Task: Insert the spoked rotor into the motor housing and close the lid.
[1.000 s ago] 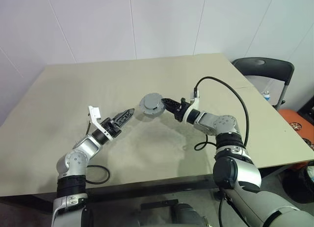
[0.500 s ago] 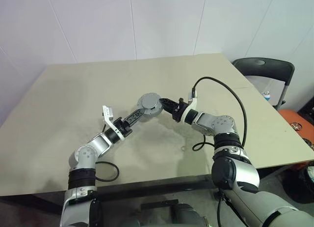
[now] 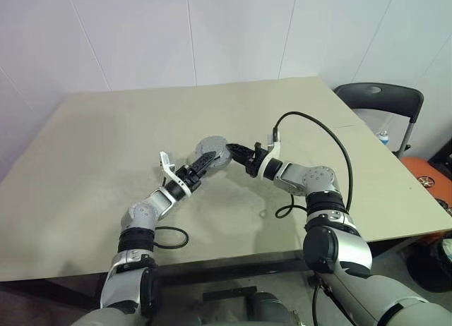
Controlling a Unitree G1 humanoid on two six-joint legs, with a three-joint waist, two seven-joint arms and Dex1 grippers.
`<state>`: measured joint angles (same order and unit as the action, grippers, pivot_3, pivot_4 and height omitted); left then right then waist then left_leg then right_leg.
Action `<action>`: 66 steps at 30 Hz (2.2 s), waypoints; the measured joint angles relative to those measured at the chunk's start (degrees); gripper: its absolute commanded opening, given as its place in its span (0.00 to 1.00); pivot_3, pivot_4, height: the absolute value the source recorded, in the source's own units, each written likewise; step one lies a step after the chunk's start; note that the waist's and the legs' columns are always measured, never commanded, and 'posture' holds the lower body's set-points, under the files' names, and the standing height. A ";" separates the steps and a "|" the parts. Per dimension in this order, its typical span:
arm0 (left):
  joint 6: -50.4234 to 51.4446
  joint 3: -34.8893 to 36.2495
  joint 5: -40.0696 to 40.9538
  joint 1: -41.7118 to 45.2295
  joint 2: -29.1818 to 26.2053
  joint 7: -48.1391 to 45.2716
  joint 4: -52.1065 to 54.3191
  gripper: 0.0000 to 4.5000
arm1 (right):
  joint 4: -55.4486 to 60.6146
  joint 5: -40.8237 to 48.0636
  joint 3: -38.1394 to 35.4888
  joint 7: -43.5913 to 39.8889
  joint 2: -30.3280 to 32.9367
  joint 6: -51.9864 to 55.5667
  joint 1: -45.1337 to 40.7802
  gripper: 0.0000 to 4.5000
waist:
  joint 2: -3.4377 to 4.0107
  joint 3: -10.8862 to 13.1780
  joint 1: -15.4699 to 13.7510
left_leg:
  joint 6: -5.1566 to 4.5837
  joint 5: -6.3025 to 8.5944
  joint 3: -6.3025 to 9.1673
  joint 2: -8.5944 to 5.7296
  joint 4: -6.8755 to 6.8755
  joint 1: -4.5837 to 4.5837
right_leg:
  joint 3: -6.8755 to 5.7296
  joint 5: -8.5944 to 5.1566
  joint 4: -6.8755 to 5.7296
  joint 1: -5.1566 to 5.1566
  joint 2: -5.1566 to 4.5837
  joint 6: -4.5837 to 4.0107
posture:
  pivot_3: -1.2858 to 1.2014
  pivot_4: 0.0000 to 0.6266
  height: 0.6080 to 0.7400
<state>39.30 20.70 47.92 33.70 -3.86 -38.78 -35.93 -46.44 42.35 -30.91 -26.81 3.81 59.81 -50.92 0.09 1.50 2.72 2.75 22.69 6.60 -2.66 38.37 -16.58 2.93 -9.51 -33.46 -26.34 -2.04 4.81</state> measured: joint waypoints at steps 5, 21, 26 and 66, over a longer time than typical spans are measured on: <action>0.16 3.01 1.93 1.65 1.57 -1.42 -2.82 0.59 | 0.12 0.78 -0.11 -0.82 0.11 -0.05 0.29 0.27 | 0.00 0.00 0.08 | 0.00 0.00 0.00 0.01 0.00 0.00 | 0.01 0.01 -0.01 -0.02 -0.01 0.00 | 0.52 0.00 1.00; 5.04 8.18 6.34 1.84 3.94 0.72 -3.40 0.55 | 1.93 1.20 1.05 -1.35 0.22 -0.55 0.98 0.42 | -0.01 0.00 -0.02 | -0.07 0.03 0.06 -0.41 0.78 -0.07 | 0.03 0.09 -0.66 0.01 -0.29 0.14 | 0.52 0.00 1.00; 5.97 8.33 6.47 1.45 4.93 1.76 -2.96 0.55 | 2.43 1.10 1.76 -0.68 -0.05 -1.17 0.98 0.76 | -0.01 -0.01 0.01 | -0.07 0.01 0.06 -0.52 0.86 0.04 | 0.06 0.16 -0.68 0.19 -0.39 0.24 | 0.52 0.00 1.00; -31.36 20.58 0.82 9.25 -7.45 11.16 -24.46 0.46 | 3.98 1.10 5.36 -1.22 0.00 -1.22 1.54 0.92 | -0.11 -0.06 0.65 | -0.07 0.01 0.02 -0.55 0.85 -0.18 | 0.01 0.16 -0.63 -0.09 -0.53 0.24 | 0.52 0.00 1.00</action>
<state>7.95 41.29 48.74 42.95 -11.31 -27.62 -60.40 -42.47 43.45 -25.55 -28.03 3.81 58.60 -49.38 -0.02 1.44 3.37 2.67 22.71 6.62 -3.21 39.22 -16.76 2.95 -9.35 -34.09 -26.43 -2.57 5.05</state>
